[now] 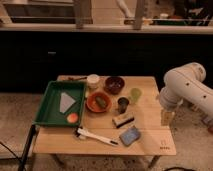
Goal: Wipe purple bowl with sponge
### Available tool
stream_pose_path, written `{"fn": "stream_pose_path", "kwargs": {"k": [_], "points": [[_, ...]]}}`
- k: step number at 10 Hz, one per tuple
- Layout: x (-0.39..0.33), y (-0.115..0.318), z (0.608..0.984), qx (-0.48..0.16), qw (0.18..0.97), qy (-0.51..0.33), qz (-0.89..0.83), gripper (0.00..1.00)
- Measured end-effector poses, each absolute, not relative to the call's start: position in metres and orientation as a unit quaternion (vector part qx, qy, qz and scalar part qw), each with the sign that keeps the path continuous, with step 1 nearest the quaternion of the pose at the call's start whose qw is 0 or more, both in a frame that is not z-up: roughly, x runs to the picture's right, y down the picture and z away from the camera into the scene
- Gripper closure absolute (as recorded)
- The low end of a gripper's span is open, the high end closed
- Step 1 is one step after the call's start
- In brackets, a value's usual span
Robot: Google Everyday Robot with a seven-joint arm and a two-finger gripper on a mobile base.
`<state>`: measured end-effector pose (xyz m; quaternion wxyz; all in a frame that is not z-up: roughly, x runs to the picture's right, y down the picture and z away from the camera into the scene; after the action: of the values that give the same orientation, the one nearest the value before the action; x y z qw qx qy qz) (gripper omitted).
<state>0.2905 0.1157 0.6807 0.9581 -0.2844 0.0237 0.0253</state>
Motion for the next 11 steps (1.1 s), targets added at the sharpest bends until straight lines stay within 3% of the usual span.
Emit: {"fn": "stream_pose_path", "kwargs": {"k": [4,11], "points": [[0.268,0.158,0.679,-0.292,0.956,0.023,-0.028,0.20],[0.236,0.175,0.678,-0.292,0.952,0.020,-0.087,0.20]]}}
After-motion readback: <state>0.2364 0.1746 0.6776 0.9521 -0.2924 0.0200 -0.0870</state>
